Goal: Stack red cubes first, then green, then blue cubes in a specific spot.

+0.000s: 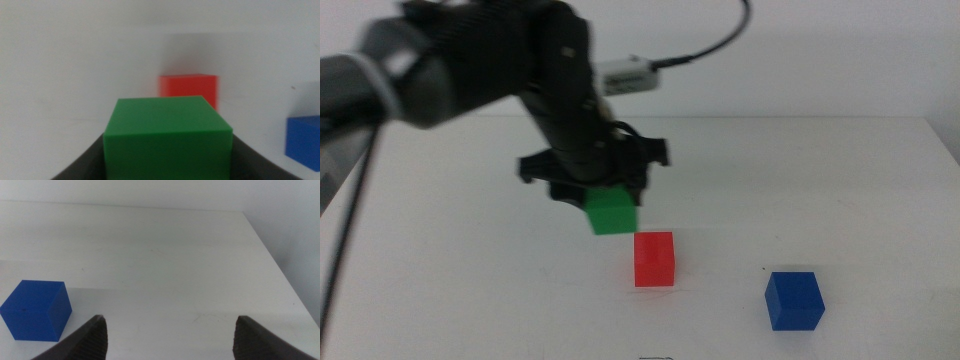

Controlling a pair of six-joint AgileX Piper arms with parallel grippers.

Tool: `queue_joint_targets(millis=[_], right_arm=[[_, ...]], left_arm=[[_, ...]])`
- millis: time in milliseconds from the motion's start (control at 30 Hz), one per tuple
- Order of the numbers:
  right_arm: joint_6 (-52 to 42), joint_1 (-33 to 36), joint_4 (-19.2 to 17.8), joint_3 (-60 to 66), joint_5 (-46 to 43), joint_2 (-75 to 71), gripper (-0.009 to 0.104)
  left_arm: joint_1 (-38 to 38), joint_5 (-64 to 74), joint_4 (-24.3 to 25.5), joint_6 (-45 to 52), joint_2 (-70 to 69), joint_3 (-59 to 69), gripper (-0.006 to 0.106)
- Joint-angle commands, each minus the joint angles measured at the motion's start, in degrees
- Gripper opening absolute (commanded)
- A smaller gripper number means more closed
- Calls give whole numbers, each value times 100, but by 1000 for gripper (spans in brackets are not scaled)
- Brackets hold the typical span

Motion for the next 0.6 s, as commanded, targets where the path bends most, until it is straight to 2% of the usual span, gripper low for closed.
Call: queue_joint_targets(millis=[0,367,567], right_arm=[[-28,-33,-71,-104,-418,-134,64],[-28,-33,-71,-104,-418,-134,64],[-28,-33,-71,-104,-418,-134,64]], left_arm=[[-245,-119,58,-259,-19,-407,1],[-530,-8,48,-276,928,-1256,1],[-530,-29,266,-537,1020,-1261,1]])
